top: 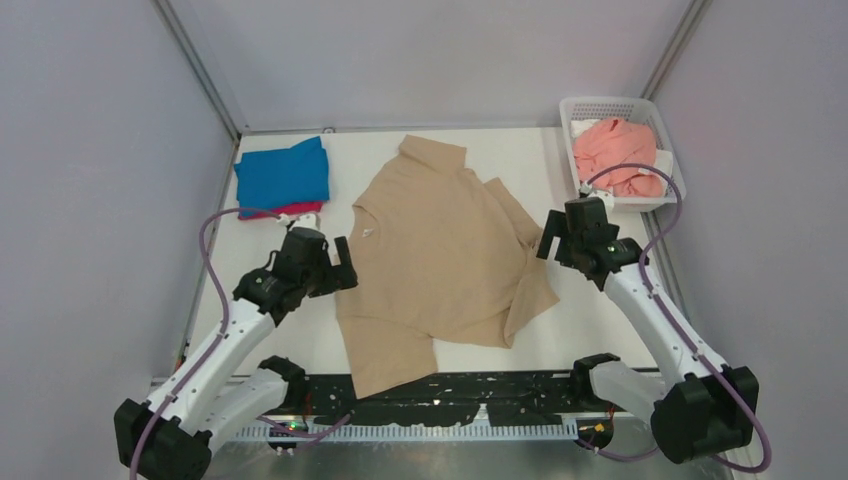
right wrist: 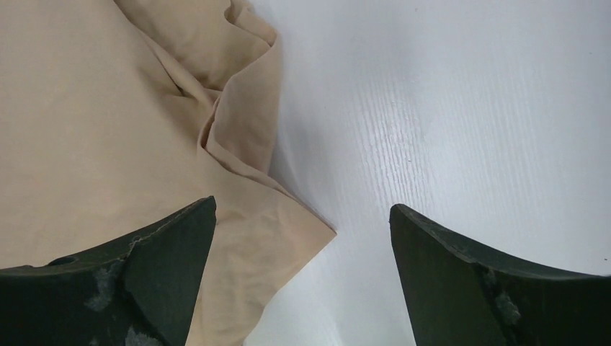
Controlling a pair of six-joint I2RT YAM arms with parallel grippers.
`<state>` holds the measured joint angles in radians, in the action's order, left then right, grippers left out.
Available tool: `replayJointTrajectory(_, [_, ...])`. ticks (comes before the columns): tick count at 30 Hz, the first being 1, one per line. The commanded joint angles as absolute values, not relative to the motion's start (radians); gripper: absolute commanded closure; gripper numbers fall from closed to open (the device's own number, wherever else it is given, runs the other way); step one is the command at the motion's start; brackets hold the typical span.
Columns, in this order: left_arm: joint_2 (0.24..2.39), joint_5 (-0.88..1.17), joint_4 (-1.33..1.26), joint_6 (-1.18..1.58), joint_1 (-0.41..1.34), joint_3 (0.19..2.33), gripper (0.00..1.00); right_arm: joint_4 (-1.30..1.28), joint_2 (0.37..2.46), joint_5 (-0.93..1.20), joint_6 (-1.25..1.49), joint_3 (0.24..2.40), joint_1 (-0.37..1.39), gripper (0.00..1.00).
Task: Fold and stack the t-shirts
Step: Flatten out the tshirt
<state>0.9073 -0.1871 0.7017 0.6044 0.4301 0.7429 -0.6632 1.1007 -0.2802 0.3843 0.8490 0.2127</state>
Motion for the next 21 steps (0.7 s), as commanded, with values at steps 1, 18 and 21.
replayJointTrajectory(1, [0.831,-0.129,0.741,0.647,0.439,0.697,0.0,-0.638,0.927,-0.339,0.401,0.813,0.211,0.05])
replayJointTrajectory(18, [1.059,0.054,0.44,0.699,0.744,0.632,0.01,-0.67,0.753,-0.312,0.67,0.496,0.207,0.01])
replayJointTrajectory(21, [1.113,0.06,0.39,0.699,0.788,0.635,0.0,-0.579,0.865,-0.251,0.665,0.462,0.208,0.08])
